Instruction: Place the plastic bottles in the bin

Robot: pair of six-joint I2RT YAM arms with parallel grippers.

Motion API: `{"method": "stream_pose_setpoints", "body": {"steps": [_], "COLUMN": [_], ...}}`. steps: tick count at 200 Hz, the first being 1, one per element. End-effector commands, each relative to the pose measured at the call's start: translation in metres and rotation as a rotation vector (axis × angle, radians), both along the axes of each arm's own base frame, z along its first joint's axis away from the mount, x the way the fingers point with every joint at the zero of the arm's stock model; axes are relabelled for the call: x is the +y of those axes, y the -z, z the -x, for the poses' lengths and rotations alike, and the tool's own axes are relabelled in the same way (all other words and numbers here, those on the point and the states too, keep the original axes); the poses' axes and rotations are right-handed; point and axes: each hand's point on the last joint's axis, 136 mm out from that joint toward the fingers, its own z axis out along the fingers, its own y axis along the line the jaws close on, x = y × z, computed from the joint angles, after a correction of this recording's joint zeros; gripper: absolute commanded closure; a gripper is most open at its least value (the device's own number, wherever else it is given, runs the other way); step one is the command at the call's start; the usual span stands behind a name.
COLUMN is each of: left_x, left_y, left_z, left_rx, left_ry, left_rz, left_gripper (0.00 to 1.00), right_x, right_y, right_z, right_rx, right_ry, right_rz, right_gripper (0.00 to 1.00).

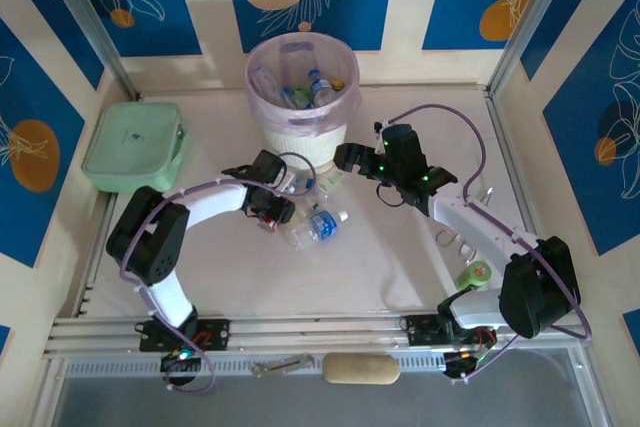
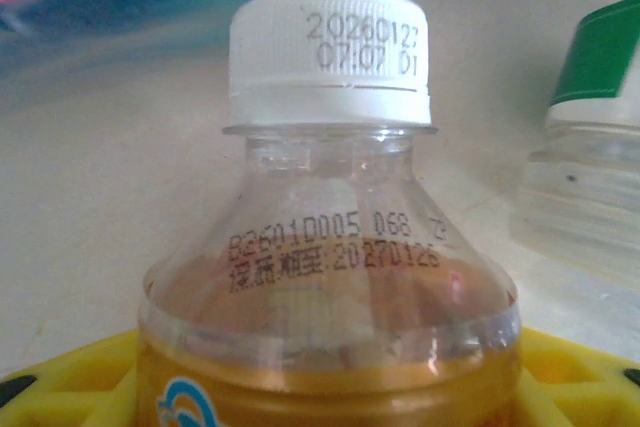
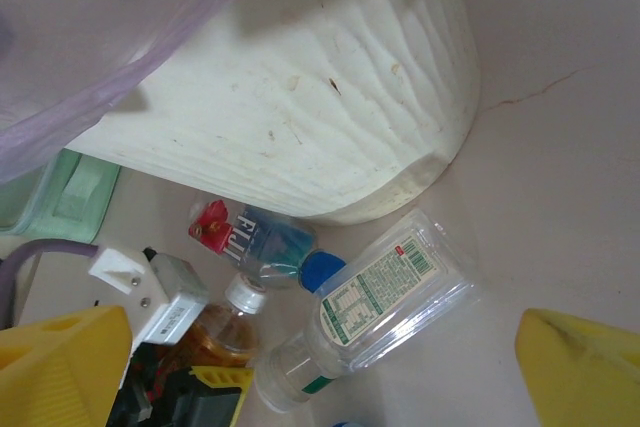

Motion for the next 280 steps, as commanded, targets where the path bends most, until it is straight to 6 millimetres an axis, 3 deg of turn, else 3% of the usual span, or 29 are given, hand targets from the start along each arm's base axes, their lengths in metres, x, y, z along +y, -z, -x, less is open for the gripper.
{"method": "stream_pose_setpoints", "body": {"steps": [1, 49, 110, 142, 184, 225, 256, 280], "left_x": [0.001, -0.001, -0.019, -0.029, -0.047, -0.073, -0.098, -0.118], "left_y": [-0.027, -0.099, -0.242, -0.308, -0.373, -0.409, -0.411, -0.395], "left_z": [0.002, 0.013, 0.013, 0.007, -0.019, -0.061, -0.102, -0.135], "left_rx": [-0.058, -0.174, -0.511, -0.651, -0.797, -0.859, -0.819, -0.77], "left_ry": [-0.005, -0.007, 0.022, 0.035, 0.079, 0.149, 0.17, 0.163], "left_rz": [0.018, 0.157, 0.495, 0.647, 0.713, 0.654, 0.652, 0.646], "left_gripper": [0.5, 0.51, 0.53, 0.53, 0.54, 0.53, 0.53, 0.53], "right_x": [0.004, 0.003, 0.001, -0.002, -0.006, -0.012, -0.019, -0.024], "right_y": [-0.011, -0.009, -0.008, -0.008, -0.008, -0.007, -0.007, -0.009], "right_z": [-0.005, -0.005, -0.005, -0.003, 0.0, 0.005, 0.01, 0.013], "right_rx": [-0.015, -0.014, -0.009, -0.009, -0.011, -0.012, -0.016, -0.021], "right_ry": [-0.003, 0.005, 0.014, 0.024, 0.033, 0.051, 0.068, 0.078], "right_rz": [-0.03, -0.033, -0.046, -0.05, -0.052, -0.056, -0.054, -0.054], "right_gripper": [0.01, 0.01, 0.01, 0.01, 0.01, 0.01, 0.01, 0.01]}}
